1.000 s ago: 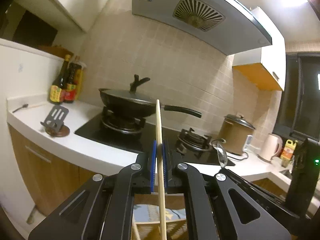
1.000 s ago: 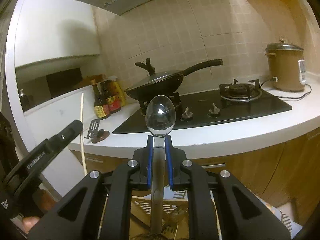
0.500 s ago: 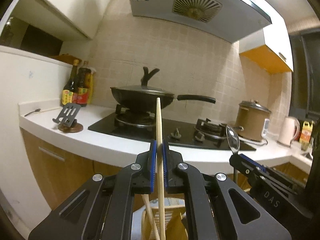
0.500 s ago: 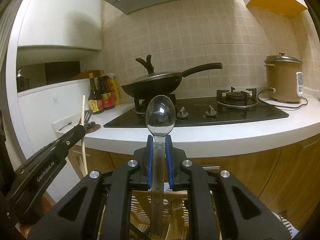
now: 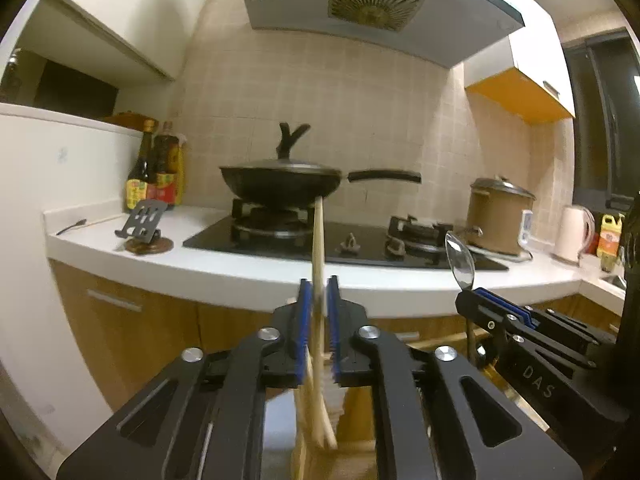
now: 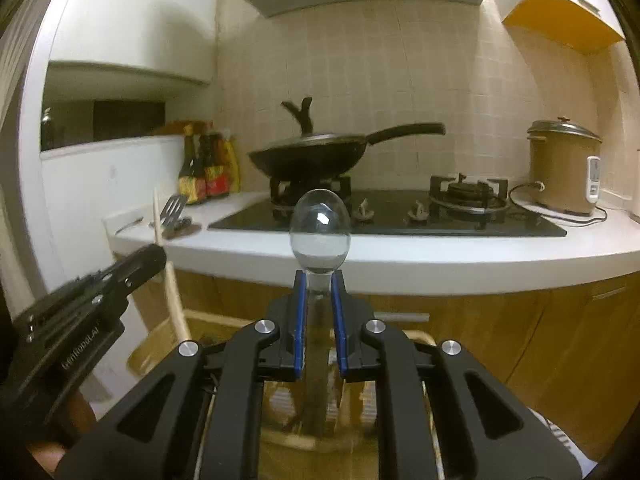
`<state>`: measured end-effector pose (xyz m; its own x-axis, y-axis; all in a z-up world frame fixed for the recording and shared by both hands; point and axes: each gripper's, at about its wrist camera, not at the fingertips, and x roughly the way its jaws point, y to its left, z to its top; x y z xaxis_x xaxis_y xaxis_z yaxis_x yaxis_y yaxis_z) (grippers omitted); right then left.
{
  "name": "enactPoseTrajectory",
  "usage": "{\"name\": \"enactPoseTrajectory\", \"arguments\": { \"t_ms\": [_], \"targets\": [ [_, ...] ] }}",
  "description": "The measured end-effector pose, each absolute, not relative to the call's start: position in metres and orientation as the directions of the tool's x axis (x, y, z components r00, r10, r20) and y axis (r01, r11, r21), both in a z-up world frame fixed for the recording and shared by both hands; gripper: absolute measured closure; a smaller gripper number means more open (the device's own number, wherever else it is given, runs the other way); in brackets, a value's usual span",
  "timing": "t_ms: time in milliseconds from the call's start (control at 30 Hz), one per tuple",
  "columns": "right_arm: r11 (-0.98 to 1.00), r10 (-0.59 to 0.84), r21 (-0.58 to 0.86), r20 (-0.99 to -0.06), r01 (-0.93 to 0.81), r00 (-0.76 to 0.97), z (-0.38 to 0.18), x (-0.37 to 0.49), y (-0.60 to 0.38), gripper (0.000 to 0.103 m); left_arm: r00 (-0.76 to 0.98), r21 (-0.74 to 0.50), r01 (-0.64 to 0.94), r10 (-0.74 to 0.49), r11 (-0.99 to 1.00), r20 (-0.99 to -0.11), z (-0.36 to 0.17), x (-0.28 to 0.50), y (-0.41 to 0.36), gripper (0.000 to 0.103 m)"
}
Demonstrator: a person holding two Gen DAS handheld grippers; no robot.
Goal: Organize utensils
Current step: 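Lift the chopstick and clear spoon and carry both over the basket, then open both grippers over the basket to drop the chopstick and spoon, then lower the left gripper onto a pair of wooden chopsticks while the right gripper approaches another chopstick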
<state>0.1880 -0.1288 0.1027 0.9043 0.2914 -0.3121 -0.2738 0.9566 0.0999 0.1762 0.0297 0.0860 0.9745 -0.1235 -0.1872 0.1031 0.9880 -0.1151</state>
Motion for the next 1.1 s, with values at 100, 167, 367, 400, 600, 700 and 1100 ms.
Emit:
{"name": "enactPoseTrajectory", "arguments": {
  "t_ms": [100,167,367,400,600,700,1100],
  "targets": [
    [0.952,0.306,0.142,-0.378,-0.272,0.874,0.107,0.178,-0.137,0.077,0.958,-0.106,0.101,-0.126,0.989,-0.256,0.091,0.165,0.033,0.077],
    [0.951,0.307,0.168,-0.437,-0.258,0.846,0.11,0.172,-0.145,0.069,0.938,-0.109,0.102,-0.132,0.989,-0.321,0.096,0.162,0.035,0.077],
    [0.96,0.246,0.263,-0.642,-0.094,0.726,0.118,0.149,-0.193,0.063,0.818,-0.25,0.086,-0.211,0.965,-0.534,0.1,0.142,0.054,0.074],
    [0.965,0.219,0.259,-0.69,-0.047,0.69,0.114,0.146,-0.203,0.063,0.789,-0.267,0.087,-0.23,0.96,-0.57,0.097,0.139,0.054,0.074],
    [0.926,0.273,0.353,-0.873,0.136,0.404,0.063,0.133,-0.239,0.063,0.461,-0.426,0.151,-0.445,0.892,-0.768,0.051,0.149,0.019,0.074],
    [0.935,0.279,0.334,-0.902,0.123,0.328,0.045,0.122,-0.236,0.064,0.308,-0.484,0.185,-0.519,0.855,-0.798,0.021,0.159,-0.009,0.074],
    [0.946,0.256,0.3,-0.924,0.124,0.285,0.015,0.085,-0.242,0.07,0.2,-0.421,0.21,-0.461,0.882,-0.865,-0.043,0.171,-0.072,0.074]
  ]
}}
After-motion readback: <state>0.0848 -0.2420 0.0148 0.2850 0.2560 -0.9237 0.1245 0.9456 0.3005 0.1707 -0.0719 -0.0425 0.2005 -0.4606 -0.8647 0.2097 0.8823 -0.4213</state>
